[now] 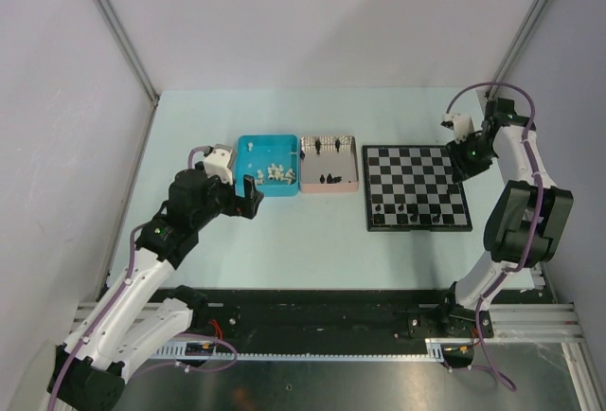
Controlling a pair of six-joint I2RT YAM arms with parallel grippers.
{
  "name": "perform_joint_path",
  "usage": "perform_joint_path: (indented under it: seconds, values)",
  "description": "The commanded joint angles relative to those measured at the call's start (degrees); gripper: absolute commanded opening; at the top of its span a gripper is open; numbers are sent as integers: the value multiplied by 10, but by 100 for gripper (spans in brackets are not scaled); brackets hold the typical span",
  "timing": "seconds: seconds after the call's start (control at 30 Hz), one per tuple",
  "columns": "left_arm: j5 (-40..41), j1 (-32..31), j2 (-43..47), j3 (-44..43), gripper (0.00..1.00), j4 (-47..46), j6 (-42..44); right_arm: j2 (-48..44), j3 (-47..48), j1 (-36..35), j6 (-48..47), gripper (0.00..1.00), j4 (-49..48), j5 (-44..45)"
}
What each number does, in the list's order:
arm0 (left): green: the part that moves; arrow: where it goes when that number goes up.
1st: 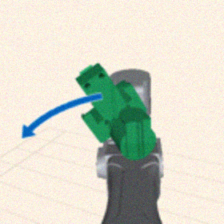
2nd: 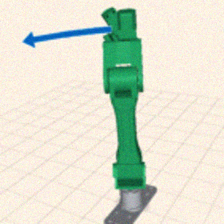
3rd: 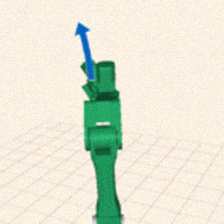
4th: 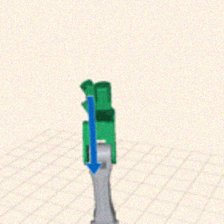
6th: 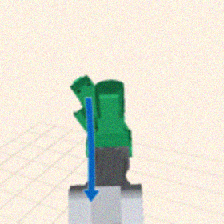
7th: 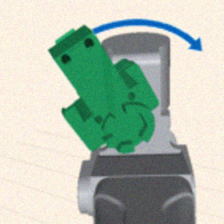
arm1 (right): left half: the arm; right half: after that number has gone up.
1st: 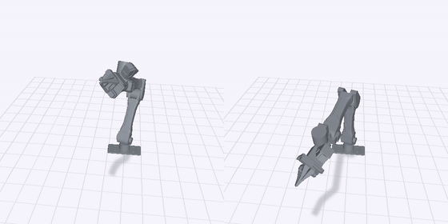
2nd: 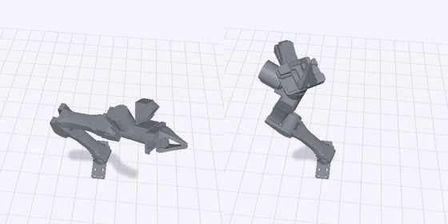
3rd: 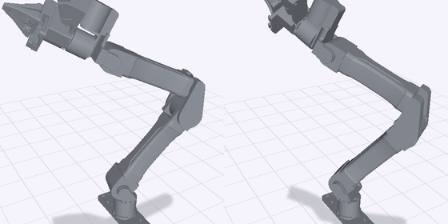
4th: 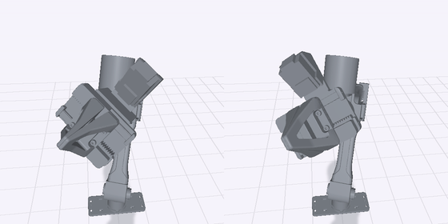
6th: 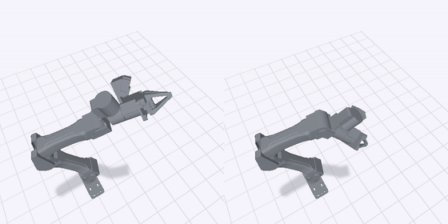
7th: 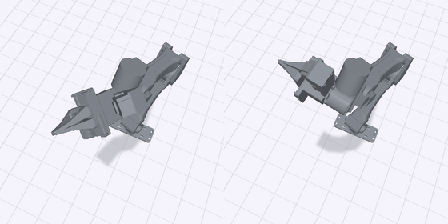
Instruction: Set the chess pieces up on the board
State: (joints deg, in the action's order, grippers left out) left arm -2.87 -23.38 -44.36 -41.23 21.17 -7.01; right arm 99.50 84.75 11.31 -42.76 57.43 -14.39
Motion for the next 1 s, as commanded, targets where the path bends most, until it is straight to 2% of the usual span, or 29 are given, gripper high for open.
perform_joint_path:
  seconds: [0.0, 0.3, 0.8, 0.97]
  values:
    - [5, 4, 7, 0, 100, -4, 16, 3, -28, 9, 37, 38, -53, -101]
    - [13, 4, 7, 2, 100, -5, 16, 62, -28, 10, 35, 38, -87, -64]
    - [14, 4, 7, 1, 100, -4, 17, 90, -29, 10, 23, 40, -98, -20]
    - [14, 4, 6, 1, 100, -5, 16, 97, -29, 11, 22, 37, -95, -14]
